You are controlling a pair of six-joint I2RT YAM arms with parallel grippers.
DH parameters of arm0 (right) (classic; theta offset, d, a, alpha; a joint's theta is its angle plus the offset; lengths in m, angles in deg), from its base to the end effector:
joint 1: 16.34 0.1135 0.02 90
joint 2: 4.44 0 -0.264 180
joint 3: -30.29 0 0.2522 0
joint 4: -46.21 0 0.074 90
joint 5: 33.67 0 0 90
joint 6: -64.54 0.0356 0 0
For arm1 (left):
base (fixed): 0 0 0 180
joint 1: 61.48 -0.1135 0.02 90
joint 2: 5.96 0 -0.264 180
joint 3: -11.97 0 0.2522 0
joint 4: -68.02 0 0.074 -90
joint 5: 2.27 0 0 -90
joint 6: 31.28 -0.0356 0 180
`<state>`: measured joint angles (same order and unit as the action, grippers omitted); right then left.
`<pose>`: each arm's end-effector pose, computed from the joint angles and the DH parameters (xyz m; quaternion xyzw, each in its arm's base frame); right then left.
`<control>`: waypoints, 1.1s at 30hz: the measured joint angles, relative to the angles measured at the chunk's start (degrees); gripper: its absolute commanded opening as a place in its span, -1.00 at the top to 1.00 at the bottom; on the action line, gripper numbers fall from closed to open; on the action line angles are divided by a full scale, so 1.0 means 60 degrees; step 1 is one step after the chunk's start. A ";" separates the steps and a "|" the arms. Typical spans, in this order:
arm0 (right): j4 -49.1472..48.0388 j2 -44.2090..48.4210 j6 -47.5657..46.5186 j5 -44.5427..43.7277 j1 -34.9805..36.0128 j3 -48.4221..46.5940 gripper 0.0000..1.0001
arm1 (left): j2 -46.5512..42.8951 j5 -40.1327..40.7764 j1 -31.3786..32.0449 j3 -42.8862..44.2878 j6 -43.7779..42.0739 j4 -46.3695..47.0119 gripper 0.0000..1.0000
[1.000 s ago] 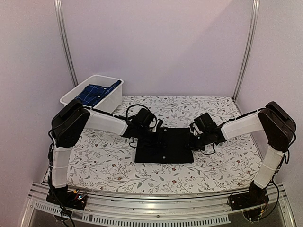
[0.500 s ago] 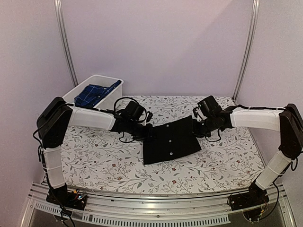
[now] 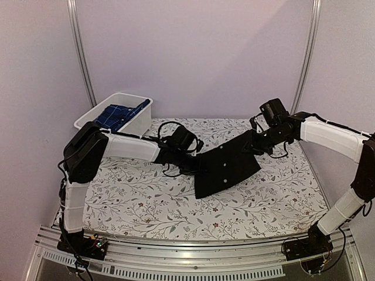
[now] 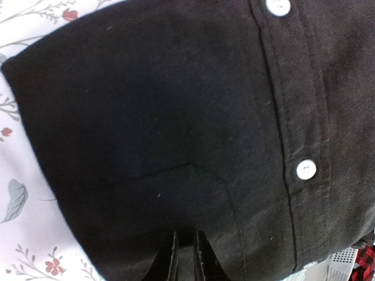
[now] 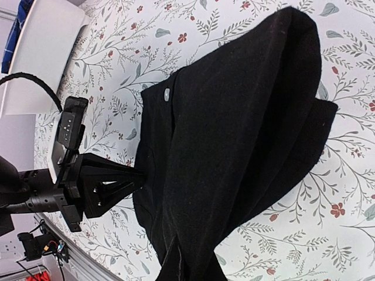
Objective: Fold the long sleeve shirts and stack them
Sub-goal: Turn over the square-folded shirt at the center of the board.
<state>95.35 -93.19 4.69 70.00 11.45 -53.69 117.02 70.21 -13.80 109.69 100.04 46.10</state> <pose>0.2876 0.1611 0.2687 -0.0174 0.9446 0.2480 0.2143 0.3053 -0.3512 0.1482 0.1066 0.9156 -0.3540 0.1579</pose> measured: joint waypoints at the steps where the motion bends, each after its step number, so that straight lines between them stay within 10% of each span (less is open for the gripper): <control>1: 0.0135 0.0120 -0.0069 0.0164 -0.0189 -0.0040 1.00 | 0.0022 -0.0004 0.0044 0.0062 0.0058 0.0000 0.80; 13: 0.3446 -0.0120 -0.1322 -0.0769 -0.1778 -0.2987 0.95 | -0.1013 -0.0047 0.0018 -0.0160 0.0138 0.0007 0.77; 17: 0.4506 -0.1224 -0.1392 -0.1570 -0.1173 -0.5074 0.61 | -0.2044 -0.0233 -0.0138 -0.0794 0.0084 0.0022 0.71; 23: 0.4805 -0.4579 -0.0827 -0.1632 0.1005 -0.8706 -0.55 | -0.3661 -0.0484 -0.0856 -0.2240 -0.0102 0.0011 0.61; 28: 0.4317 -0.7570 -0.0521 -0.0998 0.2091 -1.1245 -0.78 | -0.4798 -0.0510 -0.1847 -0.3614 -0.0280 -0.0058 0.45; 33: 0.3472 -0.7096 -0.0459 -0.1202 0.2324 -0.8980 -0.78 | -0.4652 -0.0783 -0.2222 -0.3785 -0.0463 0.0095 0.35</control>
<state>116.18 -135.77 1.93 62.78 25.40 -107.57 89.11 65.51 -27.13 86.98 97.26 46.67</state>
